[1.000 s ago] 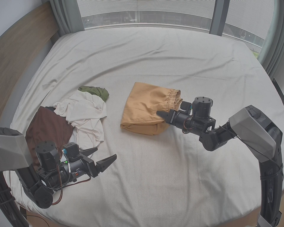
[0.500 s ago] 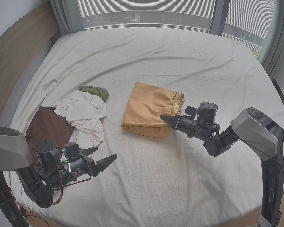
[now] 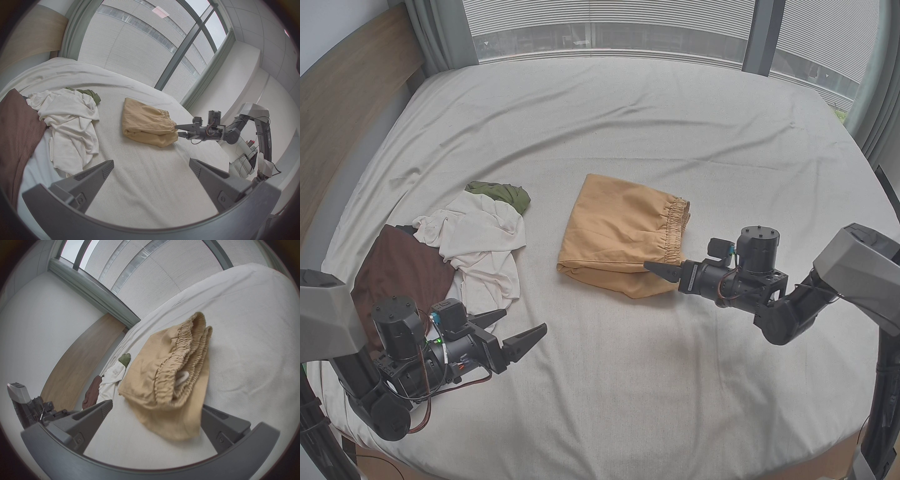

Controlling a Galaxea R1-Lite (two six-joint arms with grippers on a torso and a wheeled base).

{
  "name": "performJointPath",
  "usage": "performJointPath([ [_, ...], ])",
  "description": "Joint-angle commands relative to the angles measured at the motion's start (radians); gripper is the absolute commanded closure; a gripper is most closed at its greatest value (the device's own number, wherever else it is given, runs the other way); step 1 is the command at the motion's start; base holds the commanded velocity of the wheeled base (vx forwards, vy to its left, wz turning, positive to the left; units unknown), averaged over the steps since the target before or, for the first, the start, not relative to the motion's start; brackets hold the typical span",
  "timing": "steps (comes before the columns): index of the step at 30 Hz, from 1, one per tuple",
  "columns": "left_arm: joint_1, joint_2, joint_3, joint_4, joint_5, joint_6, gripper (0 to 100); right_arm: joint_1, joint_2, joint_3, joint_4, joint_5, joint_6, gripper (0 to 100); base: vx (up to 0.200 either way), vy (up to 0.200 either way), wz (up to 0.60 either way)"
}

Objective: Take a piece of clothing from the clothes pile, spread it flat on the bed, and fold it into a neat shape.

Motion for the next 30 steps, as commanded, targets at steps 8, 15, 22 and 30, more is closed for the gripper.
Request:
performJointPath([
  [8,-0.034,-0.200,0.077,0.001,-0.011,-0.057,0,0.013,-0.409,0.323,-0.071,-0.018,-0.040,0,0.000,0.000,0.00],
  [15,-0.044,-0.301,0.125,0.001,-0.004,-0.060,0,0.035,-0.523,0.389,-0.062,-0.018,-0.044,0,0.000,0.000,0.00],
  [22,-0.044,-0.459,0.207,0.004,-0.004,-0.061,0,0.062,-0.697,0.484,-0.030,-0.018,-0.046,0,0.000,0.000,0.00],
  [30,-0.042,-0.546,0.252,0.044,0.029,-0.066,0,0.046,-0.911,0.568,0.039,-0.021,-0.053,0,0.000,0.000,0.00],
])
